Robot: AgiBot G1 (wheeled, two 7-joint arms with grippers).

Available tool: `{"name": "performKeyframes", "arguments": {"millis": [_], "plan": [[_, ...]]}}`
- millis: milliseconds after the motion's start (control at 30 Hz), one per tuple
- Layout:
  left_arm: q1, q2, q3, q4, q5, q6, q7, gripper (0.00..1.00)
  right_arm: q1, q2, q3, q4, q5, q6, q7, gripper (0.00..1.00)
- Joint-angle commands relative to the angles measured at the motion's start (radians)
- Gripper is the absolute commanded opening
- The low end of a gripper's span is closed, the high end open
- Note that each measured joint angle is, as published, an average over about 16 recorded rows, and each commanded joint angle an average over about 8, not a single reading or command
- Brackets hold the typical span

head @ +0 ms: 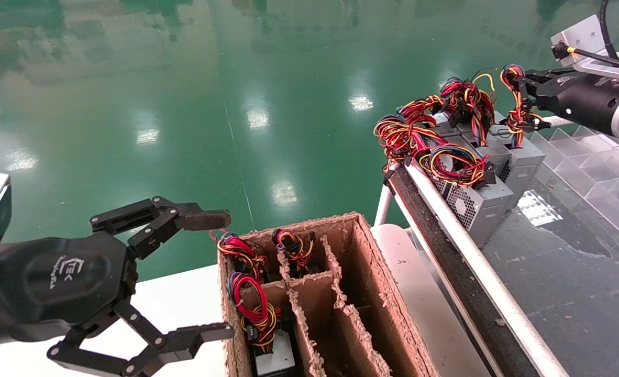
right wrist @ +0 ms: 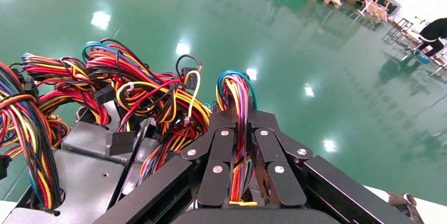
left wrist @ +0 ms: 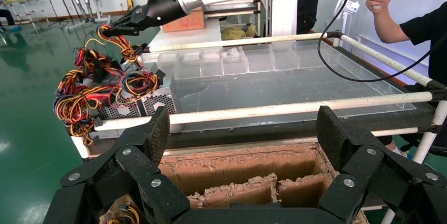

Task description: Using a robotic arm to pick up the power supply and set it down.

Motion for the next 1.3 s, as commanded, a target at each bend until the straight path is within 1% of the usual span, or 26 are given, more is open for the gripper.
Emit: {"name": "performKeyframes", "arguments": {"millis": [33,100,133,167,633,933,1133,1200,1300], "plan": [[0.000,0.000,0.000,0.000,0.000,0.000,0.000,1.00,-0.002,0.000,0.001,-0.003,0.002,-0.002,-0.006,0.58],[0.000,0.000,0.000,0.000,0.000,0.000,0.000,1.00,-0.001,0.001,0.004,-0.006,0.005,-0.003,-0.008,0.83],[0.000,0.000,0.000,0.000,0.000,0.000,0.000,1.00,0.000,0.002,0.005,-0.008,0.007,-0.003,-0.009,0.94],[0.000,0.000,0.000,0.000,0.000,0.000,0.000,1.00,0.000,0.003,0.006,-0.009,0.008,-0.003,-0.009,1.00],[0.000,0.000,0.000,0.000,0.000,0.000,0.000,1.00,0.011,0.017,0.011,-0.015,0.015,-0.031,-0.023,1.00],[0.000,0.000,0.000,0.000,0.000,0.000,0.000,1.00,0.017,0.034,0.009,-0.024,0.013,-0.064,-0.018,1.00],[0.000,0.000,0.000,0.000,0.000,0.000,0.000,1.00,0.028,0.056,0.012,-0.033,0.017,-0.116,0.010,1.00],[0.000,0.000,0.000,0.000,0.000,0.000,0.000,1.00,0.034,0.067,0.018,-0.033,0.026,-0.144,0.023,1.00],[0.000,0.000,0.000,0.000,0.000,0.000,0.000,1.00,0.043,0.090,0.039,-0.035,0.056,-0.208,0.054,1.00]]}}
